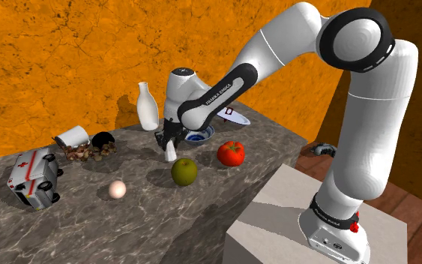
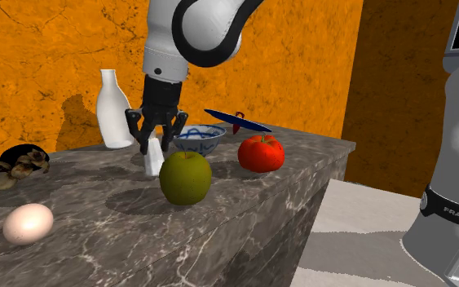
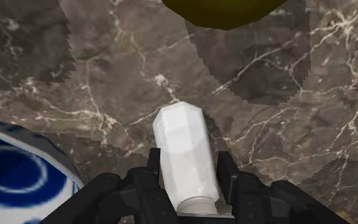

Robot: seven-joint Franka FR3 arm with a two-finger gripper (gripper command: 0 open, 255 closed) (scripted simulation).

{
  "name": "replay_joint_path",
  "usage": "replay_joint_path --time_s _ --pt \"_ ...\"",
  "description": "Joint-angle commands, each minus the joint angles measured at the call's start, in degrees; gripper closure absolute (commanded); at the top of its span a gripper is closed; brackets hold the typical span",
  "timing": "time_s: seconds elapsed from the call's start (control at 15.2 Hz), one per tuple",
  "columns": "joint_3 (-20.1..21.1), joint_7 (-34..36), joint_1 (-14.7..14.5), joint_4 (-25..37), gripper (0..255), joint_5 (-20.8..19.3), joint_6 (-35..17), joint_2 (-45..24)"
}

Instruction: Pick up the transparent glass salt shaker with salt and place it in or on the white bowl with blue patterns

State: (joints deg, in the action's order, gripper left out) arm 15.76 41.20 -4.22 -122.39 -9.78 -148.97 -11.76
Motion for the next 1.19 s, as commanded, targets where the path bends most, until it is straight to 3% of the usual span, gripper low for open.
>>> replay_joint_path --time_s 0.0,1.12 --pt "0.2 -0.4 0.1 0.6 255 0.6 1.2 0.7" --pt "1.2 -3.9 0.8 6.2 255 5.0 13.2 7.4"
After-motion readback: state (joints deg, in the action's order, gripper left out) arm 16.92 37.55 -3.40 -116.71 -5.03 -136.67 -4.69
